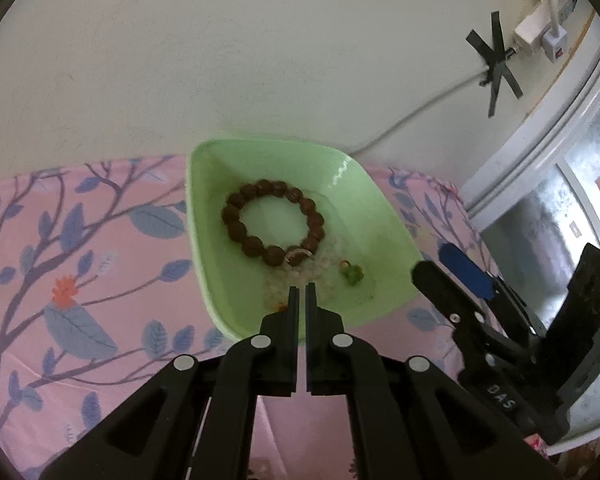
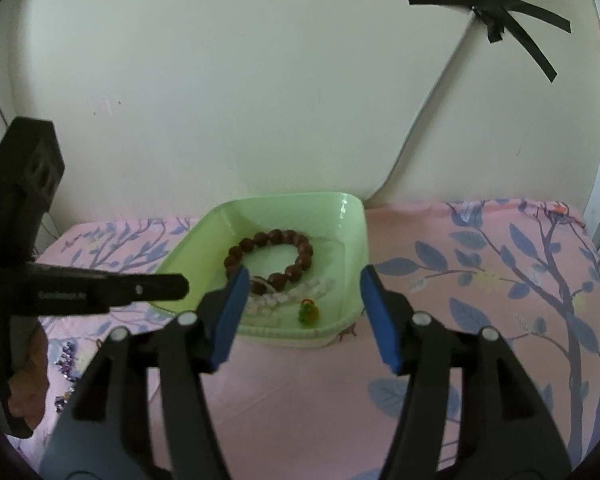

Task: Organize jewelry
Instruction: 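Carry the charm and pendant to the tray with both grippers, then open the right gripper over the tray while the left releases the pendant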

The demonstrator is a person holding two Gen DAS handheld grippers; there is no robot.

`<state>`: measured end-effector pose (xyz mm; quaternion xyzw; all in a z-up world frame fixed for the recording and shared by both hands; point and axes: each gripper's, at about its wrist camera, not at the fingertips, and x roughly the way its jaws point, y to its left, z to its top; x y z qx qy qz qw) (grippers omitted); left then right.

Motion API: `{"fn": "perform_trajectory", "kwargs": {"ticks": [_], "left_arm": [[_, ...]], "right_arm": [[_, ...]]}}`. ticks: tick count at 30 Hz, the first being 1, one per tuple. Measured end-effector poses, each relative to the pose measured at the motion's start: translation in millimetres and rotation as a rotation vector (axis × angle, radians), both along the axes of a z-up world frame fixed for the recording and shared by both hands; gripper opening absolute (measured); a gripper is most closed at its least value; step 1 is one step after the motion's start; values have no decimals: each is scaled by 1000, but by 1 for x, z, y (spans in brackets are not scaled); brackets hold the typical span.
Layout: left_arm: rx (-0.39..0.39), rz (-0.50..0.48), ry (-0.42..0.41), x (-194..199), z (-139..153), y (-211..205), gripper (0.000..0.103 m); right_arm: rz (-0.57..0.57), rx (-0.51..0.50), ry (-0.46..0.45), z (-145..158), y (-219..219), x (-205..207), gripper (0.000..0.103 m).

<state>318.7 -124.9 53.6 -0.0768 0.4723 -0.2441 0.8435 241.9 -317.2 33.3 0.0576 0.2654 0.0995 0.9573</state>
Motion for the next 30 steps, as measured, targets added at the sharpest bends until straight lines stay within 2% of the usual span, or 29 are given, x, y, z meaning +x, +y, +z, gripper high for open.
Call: {"fn": "perform_trajectory", "kwargs": {"ticks": [6, 13, 24, 30], "left_arm": [[97, 32, -78, -14, 6, -4, 0], [168, 30, -137, -32, 14, -6, 0], [197, 27, -144, -49, 16, -3, 0], [197, 25, -147, -64, 18, 4, 0]], "right_arm": [[-5, 3, -3, 0, -1, -3, 56], [-6, 0, -2, 1, 0, -5, 56], [0, 9, 6, 8, 2, -12, 56], [22, 5, 10, 17, 7, -36, 56]]}}
